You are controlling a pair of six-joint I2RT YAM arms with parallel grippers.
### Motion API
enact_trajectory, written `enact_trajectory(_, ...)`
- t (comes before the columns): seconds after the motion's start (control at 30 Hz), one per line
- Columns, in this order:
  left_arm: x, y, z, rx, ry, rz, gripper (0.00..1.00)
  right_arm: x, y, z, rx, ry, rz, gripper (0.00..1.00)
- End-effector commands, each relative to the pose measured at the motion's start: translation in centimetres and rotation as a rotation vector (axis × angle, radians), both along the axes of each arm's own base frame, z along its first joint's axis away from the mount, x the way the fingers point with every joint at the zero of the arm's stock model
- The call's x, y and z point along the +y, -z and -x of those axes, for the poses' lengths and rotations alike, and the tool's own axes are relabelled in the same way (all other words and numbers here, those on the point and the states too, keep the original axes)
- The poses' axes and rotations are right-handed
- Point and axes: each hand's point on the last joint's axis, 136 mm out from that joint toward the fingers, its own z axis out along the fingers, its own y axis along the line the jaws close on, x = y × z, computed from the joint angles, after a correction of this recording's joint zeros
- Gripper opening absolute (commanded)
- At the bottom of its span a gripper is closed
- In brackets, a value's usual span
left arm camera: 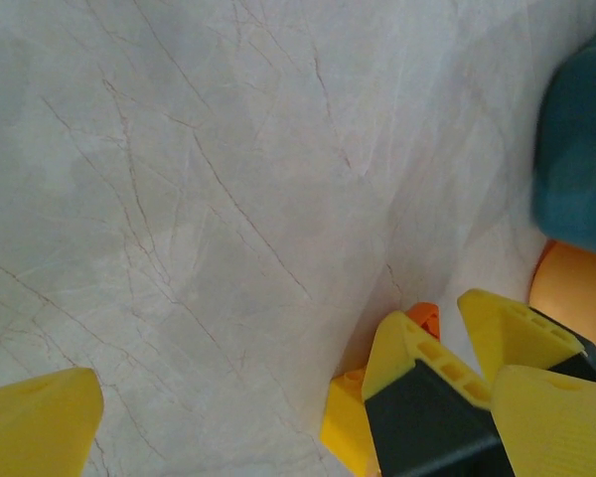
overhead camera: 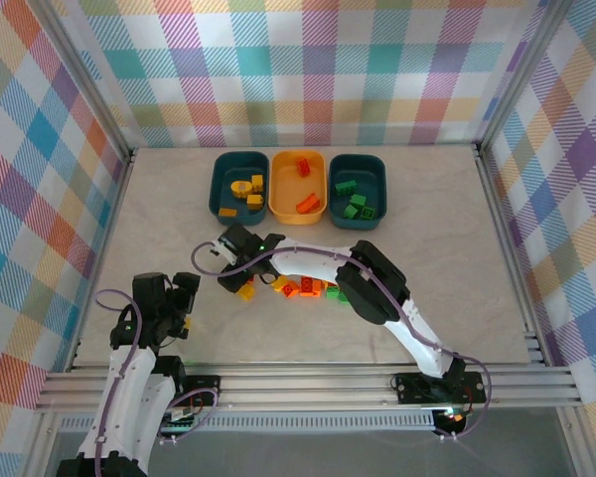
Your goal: Sort the legos into containers by color
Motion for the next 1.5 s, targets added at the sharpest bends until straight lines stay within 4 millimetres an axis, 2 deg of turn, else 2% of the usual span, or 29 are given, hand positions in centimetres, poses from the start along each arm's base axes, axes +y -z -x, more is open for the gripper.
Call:
enact_trajectory(0.0,0.0,-0.6,0.2,-0.005,0.016,0.002,1.00,-0.9,0.9,-1.1,-0.007,0.030,0.046,0.73)
enact_trajectory(0.13,-0.2,-1.0,-0.1,-0.021,0.021,0.009,1.00,-2.1,1.1,-2.2,-0.002,0.079,0.062,0.65)
enact_trajectory(0.37,-0.3,-1.3,-0.4,-0.026,0.037,0.007,1.00,-4.3,0.4,-3.8,-0.038,0.167,0.071,0.60)
enact_trajectory(0.53,-0.3,-1.0,-0.3,-0.023,0.040,0.007,1.00,-4.6,0.1,-2.9,0.003,0.182,0.061,0.61)
enact_trajectory(0.63,-0.4,-1.0,-0.3,-0.026,0.042,0.007,1.00,-5.1,0.7,-2.3,0.026,0.196,0.067,0.61)
enact_trajectory(0.73,-0.4,-0.9,-0.3,-0.029,0.043,0.006,1.00,-5.5,0.6,-2.2,0.020,0.210,0.064,0.47)
enact_trajectory(0.83,-0.5,-1.0,-0.5,-0.038,0.049,0.010,1.00,-5.6,-1.3,-2.5,-0.015,0.227,0.020,0.36)
enact_trajectory(0.93,-0.8,-1.4,-0.9,-0.062,0.070,0.017,1.00,-5.7,-5.1,-3.6,-0.060,0.255,-0.072,0.33)
enact_trajectory(1.0,-1.4,-1.9,-1.5,-0.095,0.114,0.029,1.00,-6.4,-8.0,-5.4,-0.090,0.297,-0.144,0.31)
enact_trajectory(1.1,-2.6,-2.2,-2.1,-0.127,0.185,0.061,0.97,-8.7,-10.7,-9.2,-0.106,0.412,-0.233,0.30)
enact_trajectory(1.17,-3.6,-2.2,-2.2,-0.136,0.240,0.070,0.96,-10.8,-10.8,-12.2,-0.099,0.504,-0.257,0.29)
enact_trajectory(1.3,-6.2,-1.8,-2.4,-0.122,0.374,0.018,0.93,-13.8,-9.4,-17.7,-0.038,0.640,-0.264,0.29)
enact_trajectory(1.4,-8.6,-1.5,-2.5,-0.078,0.495,-0.037,0.95,-15.1,-8.5,-20.6,-0.006,0.697,-0.251,0.30)
enact_trajectory(1.47,-10.1,-1.2,-2.6,-0.046,0.563,-0.066,0.98,-15.6,-8.1,-21.8,0.013,0.717,-0.240,0.32)
